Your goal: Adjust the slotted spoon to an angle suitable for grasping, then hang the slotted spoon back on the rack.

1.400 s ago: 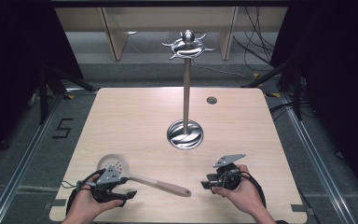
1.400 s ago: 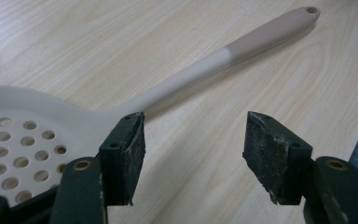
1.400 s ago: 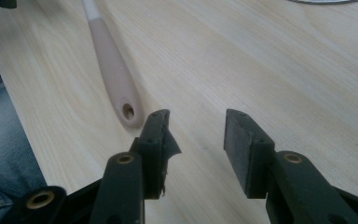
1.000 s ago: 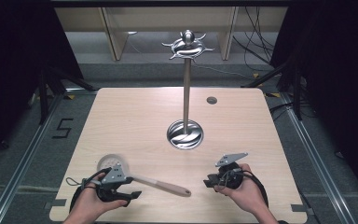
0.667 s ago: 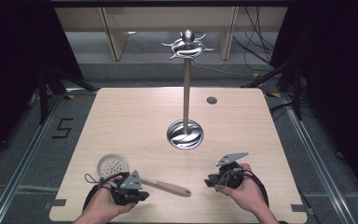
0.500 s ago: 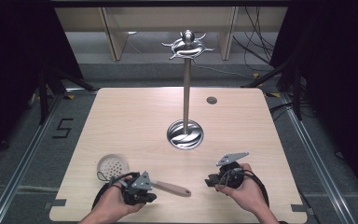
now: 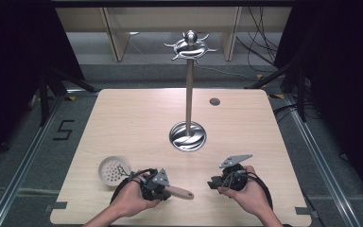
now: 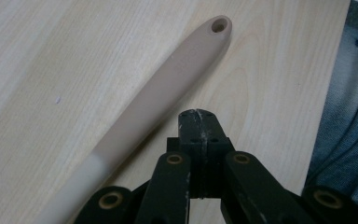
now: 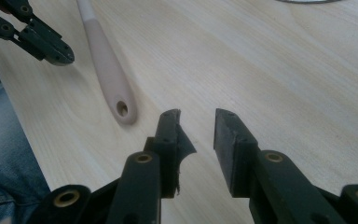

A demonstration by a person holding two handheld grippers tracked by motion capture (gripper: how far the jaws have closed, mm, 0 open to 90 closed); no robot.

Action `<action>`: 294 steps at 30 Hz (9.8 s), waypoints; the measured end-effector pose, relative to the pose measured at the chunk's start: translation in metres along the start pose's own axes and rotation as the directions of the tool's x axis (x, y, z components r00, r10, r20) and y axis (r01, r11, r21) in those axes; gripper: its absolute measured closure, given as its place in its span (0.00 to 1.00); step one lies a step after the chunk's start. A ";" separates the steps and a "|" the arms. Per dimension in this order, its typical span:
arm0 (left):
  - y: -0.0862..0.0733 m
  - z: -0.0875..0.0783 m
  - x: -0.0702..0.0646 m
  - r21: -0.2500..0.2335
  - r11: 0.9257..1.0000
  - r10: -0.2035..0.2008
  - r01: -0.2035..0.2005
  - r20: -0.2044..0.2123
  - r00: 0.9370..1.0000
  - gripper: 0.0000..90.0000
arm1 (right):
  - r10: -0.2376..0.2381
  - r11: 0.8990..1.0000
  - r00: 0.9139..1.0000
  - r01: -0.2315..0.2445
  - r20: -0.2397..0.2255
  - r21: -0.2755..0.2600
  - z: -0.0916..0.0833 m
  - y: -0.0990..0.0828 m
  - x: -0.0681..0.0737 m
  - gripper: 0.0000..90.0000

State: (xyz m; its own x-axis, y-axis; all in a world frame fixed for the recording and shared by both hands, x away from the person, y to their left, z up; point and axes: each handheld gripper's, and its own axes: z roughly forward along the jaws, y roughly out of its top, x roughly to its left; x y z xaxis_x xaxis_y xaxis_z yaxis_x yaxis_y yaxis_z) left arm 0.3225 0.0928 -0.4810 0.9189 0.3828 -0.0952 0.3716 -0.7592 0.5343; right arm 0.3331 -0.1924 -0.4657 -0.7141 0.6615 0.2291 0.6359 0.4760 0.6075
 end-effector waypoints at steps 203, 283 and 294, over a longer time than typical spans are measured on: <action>0.004 -0.171 0.080 -0.537 0.838 -0.068 -0.100 -0.284 0.956 0.78 | 0.252 0.917 0.964 -0.210 0.083 -0.340 -0.033 -0.004 -0.041 0.67; 0.053 -0.169 0.072 -0.730 0.681 -0.212 -0.055 -0.268 0.940 0.78 | 0.271 0.891 0.954 -0.198 0.128 -0.408 -0.037 -0.008 -0.042 0.61; 0.059 -0.169 0.073 -0.726 0.685 -0.214 -0.049 -0.266 0.940 0.78 | 0.276 0.891 0.952 -0.201 0.133 -0.408 -0.039 -0.008 -0.041 0.61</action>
State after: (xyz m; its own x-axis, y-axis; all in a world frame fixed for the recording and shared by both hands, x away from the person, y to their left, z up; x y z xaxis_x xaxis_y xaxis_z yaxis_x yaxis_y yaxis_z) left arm 0.3891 0.1649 -0.3141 0.7488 0.6625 0.0195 0.1133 -0.1569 0.9811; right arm 0.3458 -0.2460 -0.4507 -0.4655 0.8380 0.2846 0.5904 0.0544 0.8053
